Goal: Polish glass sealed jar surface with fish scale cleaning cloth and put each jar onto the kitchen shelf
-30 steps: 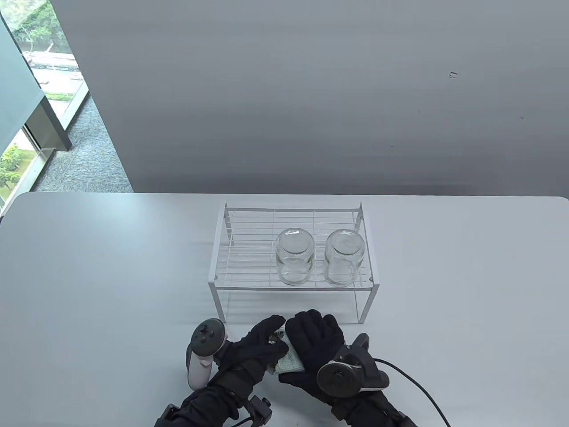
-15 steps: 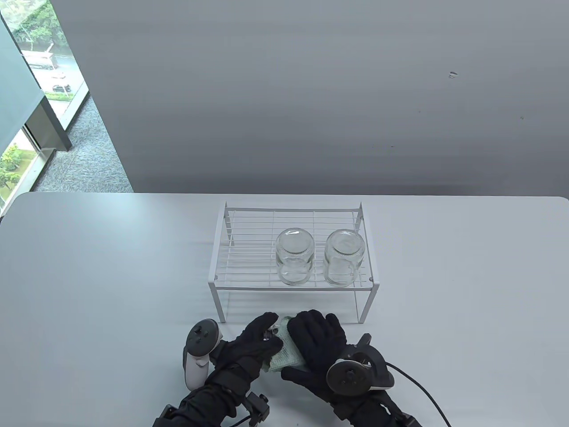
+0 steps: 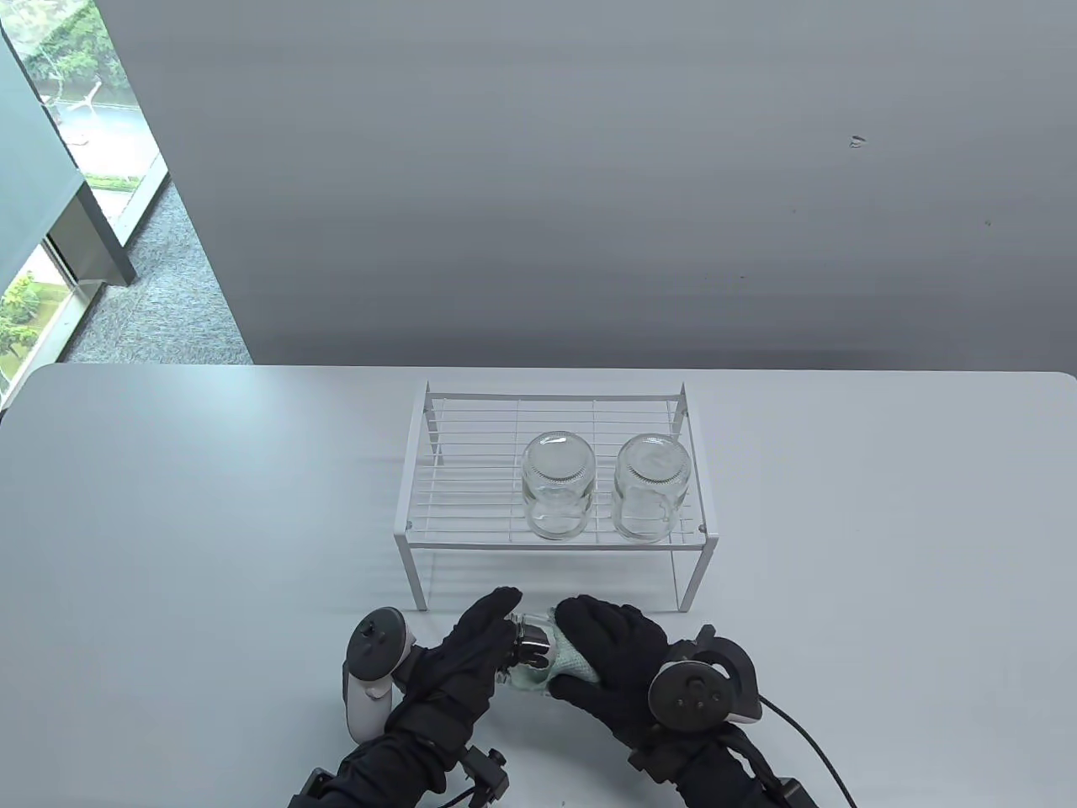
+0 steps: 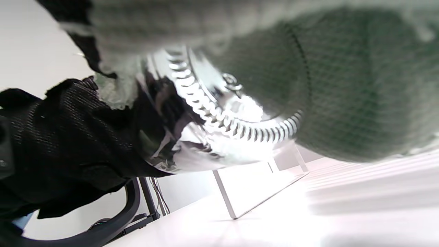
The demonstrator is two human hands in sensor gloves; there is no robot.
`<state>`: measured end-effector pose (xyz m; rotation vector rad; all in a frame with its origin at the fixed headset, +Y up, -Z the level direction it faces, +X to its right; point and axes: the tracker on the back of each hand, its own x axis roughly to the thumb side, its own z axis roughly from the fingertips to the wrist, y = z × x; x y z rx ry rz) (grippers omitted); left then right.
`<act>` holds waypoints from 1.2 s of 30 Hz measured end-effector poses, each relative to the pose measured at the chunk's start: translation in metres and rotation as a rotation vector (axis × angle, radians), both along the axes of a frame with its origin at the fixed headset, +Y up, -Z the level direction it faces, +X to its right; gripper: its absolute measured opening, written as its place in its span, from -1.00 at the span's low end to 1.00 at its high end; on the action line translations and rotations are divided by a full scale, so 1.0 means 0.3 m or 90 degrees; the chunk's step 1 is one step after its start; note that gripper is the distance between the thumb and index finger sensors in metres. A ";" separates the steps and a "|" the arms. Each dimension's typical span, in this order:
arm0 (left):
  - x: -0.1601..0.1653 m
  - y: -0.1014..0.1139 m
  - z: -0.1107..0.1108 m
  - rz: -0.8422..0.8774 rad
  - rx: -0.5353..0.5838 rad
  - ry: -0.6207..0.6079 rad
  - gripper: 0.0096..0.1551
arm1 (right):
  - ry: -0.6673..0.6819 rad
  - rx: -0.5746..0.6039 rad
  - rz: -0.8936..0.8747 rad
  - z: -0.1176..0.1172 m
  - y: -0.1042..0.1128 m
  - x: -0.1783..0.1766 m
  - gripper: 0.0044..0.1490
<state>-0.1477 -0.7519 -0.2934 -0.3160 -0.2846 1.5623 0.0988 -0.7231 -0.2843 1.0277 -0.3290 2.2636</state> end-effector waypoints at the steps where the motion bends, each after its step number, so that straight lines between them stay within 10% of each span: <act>1: -0.003 -0.003 -0.001 0.003 -0.002 0.005 -0.36 | 0.006 0.006 0.010 0.005 0.004 -0.004 -0.04; 8: 0.034 0.015 0.010 -0.057 0.059 -0.024 -0.35 | 0.037 0.067 0.121 0.040 0.014 -0.086 0.09; 15: 0.055 0.040 0.024 -0.079 0.137 -0.042 -0.38 | 0.001 -0.200 -0.167 -0.015 -0.050 -0.013 0.04; 25: 0.036 -0.016 0.018 0.097 -0.009 -0.034 -0.39 | 0.061 -0.668 -0.649 -0.038 -0.205 0.029 -0.30; 36: 0.071 0.024 0.042 0.130 0.019 -0.081 -0.16 | 0.102 -0.789 -0.869 -0.002 -0.246 0.001 -0.18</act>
